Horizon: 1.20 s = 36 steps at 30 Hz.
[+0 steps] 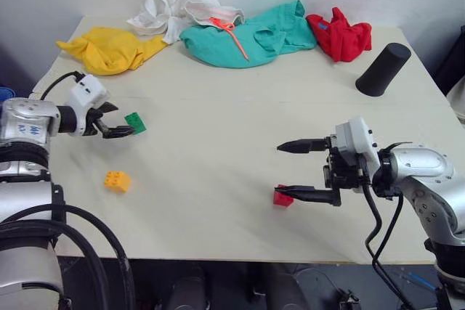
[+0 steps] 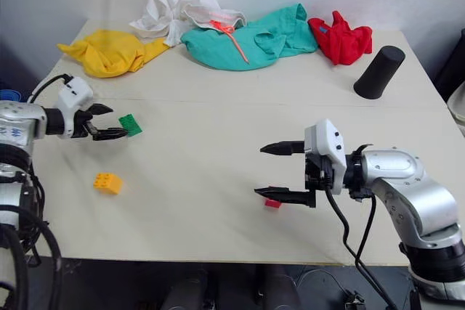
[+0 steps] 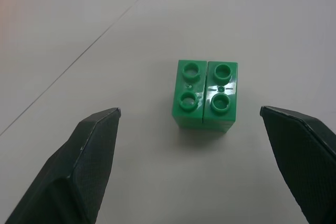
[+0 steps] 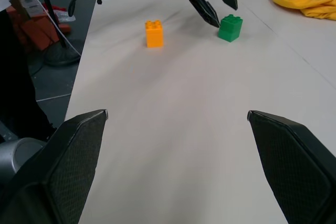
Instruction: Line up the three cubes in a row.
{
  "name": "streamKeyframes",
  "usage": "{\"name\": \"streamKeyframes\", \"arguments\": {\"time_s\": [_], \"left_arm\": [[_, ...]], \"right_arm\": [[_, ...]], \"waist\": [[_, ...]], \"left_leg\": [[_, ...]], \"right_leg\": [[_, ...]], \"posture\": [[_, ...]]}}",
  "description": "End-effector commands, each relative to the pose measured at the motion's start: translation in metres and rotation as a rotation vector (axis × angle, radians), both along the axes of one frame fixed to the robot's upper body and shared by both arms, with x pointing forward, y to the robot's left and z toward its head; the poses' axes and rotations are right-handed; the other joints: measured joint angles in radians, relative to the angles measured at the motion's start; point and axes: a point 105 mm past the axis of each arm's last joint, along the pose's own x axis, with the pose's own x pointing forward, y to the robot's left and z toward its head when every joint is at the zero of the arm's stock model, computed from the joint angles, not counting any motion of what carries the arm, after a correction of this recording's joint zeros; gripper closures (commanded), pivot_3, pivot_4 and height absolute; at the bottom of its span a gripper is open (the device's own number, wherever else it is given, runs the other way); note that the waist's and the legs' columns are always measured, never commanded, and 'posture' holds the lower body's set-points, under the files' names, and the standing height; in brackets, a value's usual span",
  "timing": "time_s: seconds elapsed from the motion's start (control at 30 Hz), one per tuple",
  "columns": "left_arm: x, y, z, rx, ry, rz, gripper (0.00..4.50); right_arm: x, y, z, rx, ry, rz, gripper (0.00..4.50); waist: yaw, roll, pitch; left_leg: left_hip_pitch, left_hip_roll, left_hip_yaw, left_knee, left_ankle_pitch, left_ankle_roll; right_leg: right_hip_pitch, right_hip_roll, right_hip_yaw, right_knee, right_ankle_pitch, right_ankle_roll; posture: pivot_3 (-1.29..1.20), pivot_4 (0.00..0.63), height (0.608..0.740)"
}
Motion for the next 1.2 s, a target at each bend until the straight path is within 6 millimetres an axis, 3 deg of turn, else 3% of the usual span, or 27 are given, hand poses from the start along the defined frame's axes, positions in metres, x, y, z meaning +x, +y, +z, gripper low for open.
{"name": "streamKeyframes", "arguments": {"time_s": [0.03,0.2,0.53,0.77,0.87,1.0,1.2], "left_arm": [[0.008,-0.006,0.008,0.018,-0.033,0.008,0.0],[0.014,-0.012,0.001,0.037,-0.027,0.032,0.0],[0.009,-0.008,-0.008,0.024,0.027,0.038,3.05],[0.007,-0.019,-0.002,-0.045,0.03,-0.035,3.04],[0.004,-0.032,0.007,-0.083,0.032,-0.138,3.04],[-0.015,-0.072,0.019,-0.092,0.069,-0.476,3.04],[-0.063,-0.134,0.005,-0.004,0.116,-0.848,3.04]], "right_arm": [[-0.008,-0.001,0.012,0.005,-0.047,-0.004,0.1],[-0.011,-0.001,0.015,-0.004,-0.059,-0.009,0.1],[-0.01,-0.002,0.016,-0.016,-0.077,-0.019,0.0],[-0.009,-0.002,0.012,-0.027,-0.072,-0.009,0.0],[-0.011,-0.007,0.005,-0.062,-0.048,0.002,0.0],[-0.019,-0.023,-0.008,-0.122,0.026,0.011,0.0],[-0.018,-0.044,-0.021,-0.206,0.032,-0.036,0.0]], "waist": [[0.001,0.0,0.0],[0.001,-0.001,0.0],[0.001,-0.001,0.0],[0.001,-0.001,0.0],[0.001,-0.001,0.0],[0.012,-0.001,0.0],[0.006,-0.001,0.0]], "left_leg": [[0.0,0.0,0.0,0.001,0.0,0.0],[-0.001,-0.001,-0.001,0.002,-0.001,0.001],[-0.001,-0.001,-0.001,0.004,-0.001,0.002],[-0.001,-0.001,-0.001,0.004,-0.001,0.002],[-0.001,-0.001,-0.001,0.004,-0.001,0.002],[-0.002,-0.002,-0.001,0.005,-0.001,0.002],[0.0,-0.001,0.0,0.006,-0.001,0.003]], "right_leg": [[0.0,0.0,0.0,0.0,0.0,0.0],[0.0,-0.001,0.0,0.001,0.0,0.0],[0.0,-0.001,0.0,0.003,0.0,0.0],[0.0,0.0,0.0,0.003,0.0,0.0],[0.0,0.0,0.0,0.003,0.0,0.0],[0.0,0.0,-0.001,0.003,0.0,0.0],[0.001,-0.001,0.002,0.004,0.001,0.001]], "posture": [[0.0,0.15,0.74],[0.0,0.15,0.74],[0.0,0.15,0.74],[0.0,0.15,0.74],[0.0,0.15,0.74],[0.0,0.15,0.74],[0.0,0.15,0.74]]}}
